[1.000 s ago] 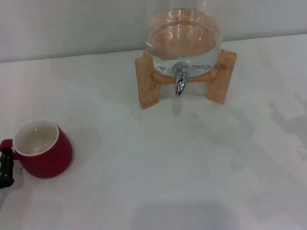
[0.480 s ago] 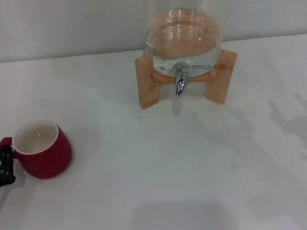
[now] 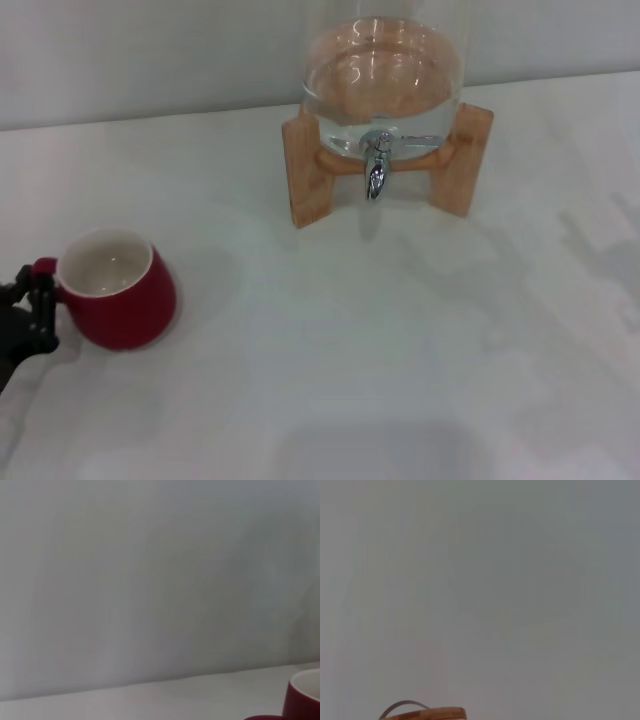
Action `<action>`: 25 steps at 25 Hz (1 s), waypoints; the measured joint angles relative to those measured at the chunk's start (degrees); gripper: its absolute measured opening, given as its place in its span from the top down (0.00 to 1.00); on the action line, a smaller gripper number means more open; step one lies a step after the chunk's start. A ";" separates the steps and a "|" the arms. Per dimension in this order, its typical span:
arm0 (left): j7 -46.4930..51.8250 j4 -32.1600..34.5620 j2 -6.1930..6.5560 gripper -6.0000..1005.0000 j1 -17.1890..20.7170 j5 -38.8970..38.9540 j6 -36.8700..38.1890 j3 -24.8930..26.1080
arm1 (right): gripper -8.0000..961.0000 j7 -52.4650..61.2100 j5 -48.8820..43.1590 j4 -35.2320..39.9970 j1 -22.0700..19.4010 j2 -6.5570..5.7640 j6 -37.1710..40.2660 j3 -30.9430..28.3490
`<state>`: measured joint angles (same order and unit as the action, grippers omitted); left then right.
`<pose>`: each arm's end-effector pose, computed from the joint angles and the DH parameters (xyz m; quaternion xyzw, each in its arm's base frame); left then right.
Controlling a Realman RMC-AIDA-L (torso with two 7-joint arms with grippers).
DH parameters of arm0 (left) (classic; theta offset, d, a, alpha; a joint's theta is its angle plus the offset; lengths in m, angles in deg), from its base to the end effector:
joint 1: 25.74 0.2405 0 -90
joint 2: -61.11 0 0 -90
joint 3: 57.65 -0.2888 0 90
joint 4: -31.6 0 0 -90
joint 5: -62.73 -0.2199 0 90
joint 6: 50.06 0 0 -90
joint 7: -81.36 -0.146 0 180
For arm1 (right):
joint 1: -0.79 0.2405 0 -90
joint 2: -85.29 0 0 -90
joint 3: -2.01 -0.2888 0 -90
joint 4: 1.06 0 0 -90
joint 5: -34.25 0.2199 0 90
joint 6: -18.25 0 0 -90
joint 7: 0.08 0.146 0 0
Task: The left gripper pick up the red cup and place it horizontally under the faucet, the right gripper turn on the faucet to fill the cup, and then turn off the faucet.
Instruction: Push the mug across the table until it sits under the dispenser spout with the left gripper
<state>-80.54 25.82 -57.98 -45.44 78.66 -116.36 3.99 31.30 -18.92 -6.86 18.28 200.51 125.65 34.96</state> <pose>-0.3837 0.3017 -0.0649 -0.7790 -0.2497 -0.2629 0.5115 0.3666 0.2508 0.0338 -0.6154 0.1751 0.5329 0.5538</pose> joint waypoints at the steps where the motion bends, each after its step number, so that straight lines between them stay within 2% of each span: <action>1: 0.00 -0.04 0.00 0.87 -0.48 -0.23 0.37 -0.01 | 0.12 0.02 0.00 0.00 0.02 0.00 0.00 0.02; 15: 0.09 -0.48 -0.08 0.87 -9.85 -5.58 8.24 -0.13 | 0.12 0.35 0.00 0.00 0.27 0.09 0.00 0.91; 23: 0.09 -3.96 -0.17 0.87 -11.74 -9.25 11.24 -0.11 | 0.12 0.35 -0.33 0.00 0.29 0.09 0.00 1.22; 25: 0.10 -6.52 -0.39 0.87 -11.77 -12.65 13.52 -0.12 | 0.12 0.35 -0.51 0.00 0.32 0.09 0.00 1.24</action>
<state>-80.44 19.30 -58.37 -57.21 66.00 -102.84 3.87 31.65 -19.43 -6.86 18.60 200.60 125.65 36.20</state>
